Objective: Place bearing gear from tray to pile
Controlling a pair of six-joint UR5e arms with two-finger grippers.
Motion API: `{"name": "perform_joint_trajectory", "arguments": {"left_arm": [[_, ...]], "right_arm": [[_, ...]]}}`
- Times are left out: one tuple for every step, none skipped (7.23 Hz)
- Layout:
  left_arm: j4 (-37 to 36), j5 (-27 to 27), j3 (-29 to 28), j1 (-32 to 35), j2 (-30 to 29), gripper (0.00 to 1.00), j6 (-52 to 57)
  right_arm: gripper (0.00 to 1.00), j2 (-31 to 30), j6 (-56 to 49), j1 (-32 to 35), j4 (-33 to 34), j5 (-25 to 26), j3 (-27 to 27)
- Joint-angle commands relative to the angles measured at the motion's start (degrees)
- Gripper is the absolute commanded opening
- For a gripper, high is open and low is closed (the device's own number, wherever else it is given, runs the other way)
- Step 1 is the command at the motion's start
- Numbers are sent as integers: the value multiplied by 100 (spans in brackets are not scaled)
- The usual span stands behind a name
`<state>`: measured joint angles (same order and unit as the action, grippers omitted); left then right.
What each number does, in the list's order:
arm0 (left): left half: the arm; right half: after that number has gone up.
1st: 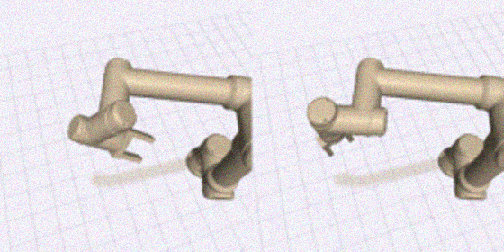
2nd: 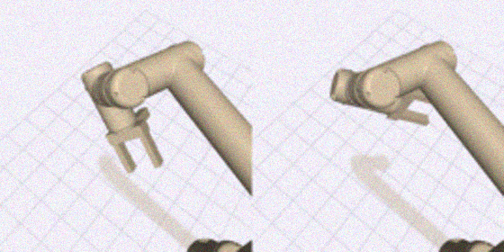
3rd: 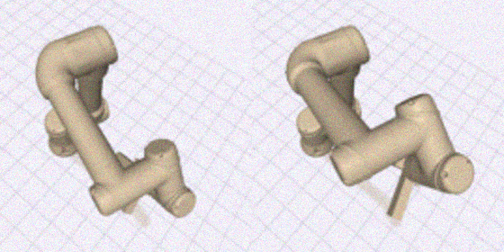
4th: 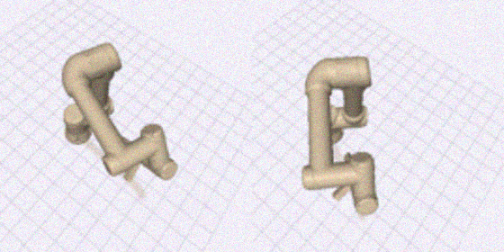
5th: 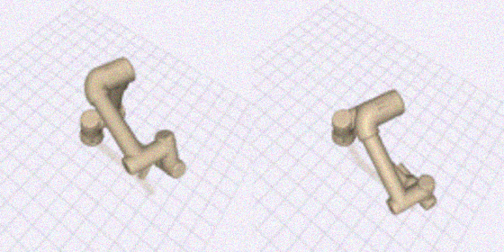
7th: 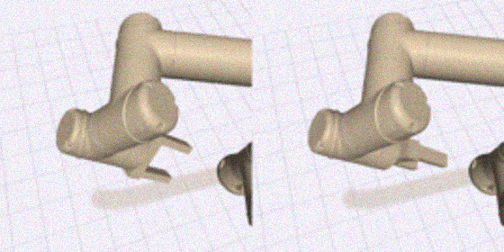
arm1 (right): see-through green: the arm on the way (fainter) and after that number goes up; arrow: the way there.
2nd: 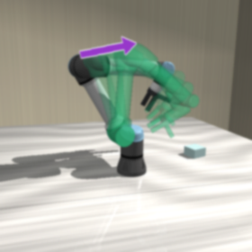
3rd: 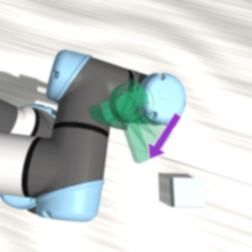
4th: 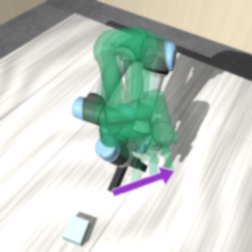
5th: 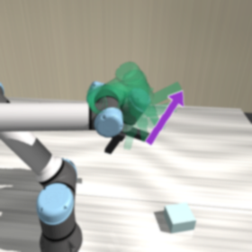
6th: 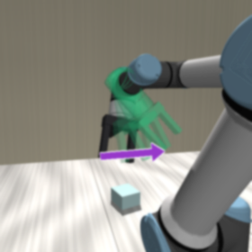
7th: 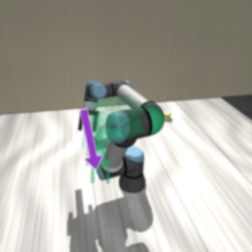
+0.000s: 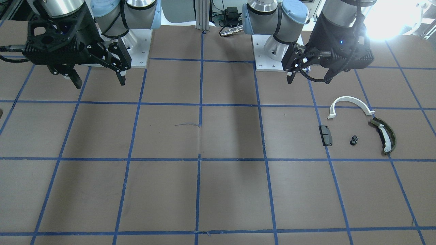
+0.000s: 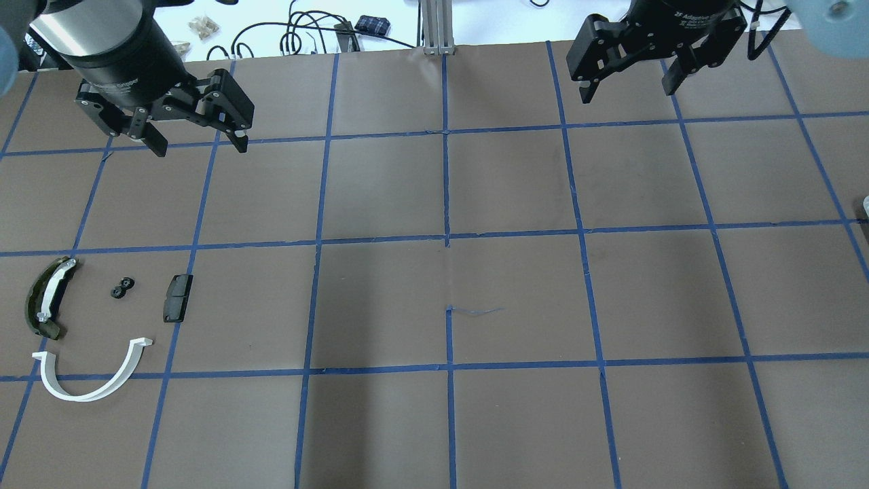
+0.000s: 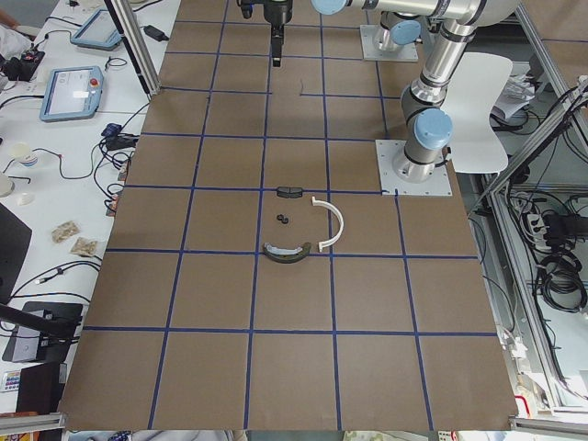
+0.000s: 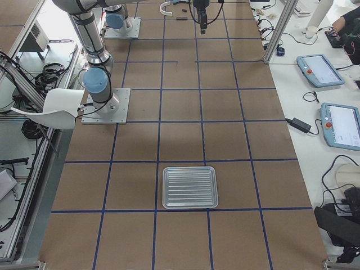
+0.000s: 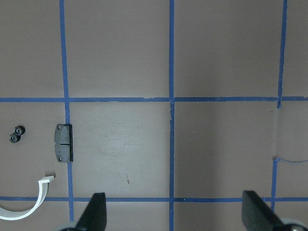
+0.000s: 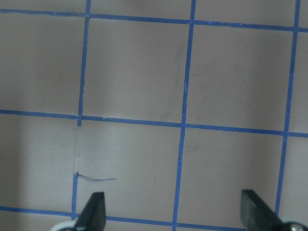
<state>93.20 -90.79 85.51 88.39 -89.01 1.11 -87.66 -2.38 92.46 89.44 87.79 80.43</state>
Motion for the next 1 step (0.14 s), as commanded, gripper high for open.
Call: {"name": "perform_joint_trajectory", "arguments": {"left_arm": [[-21,8,-8,-6,-11,100,-6]], "right_arm": [[100,4,1,0,3,1,-1]]}}
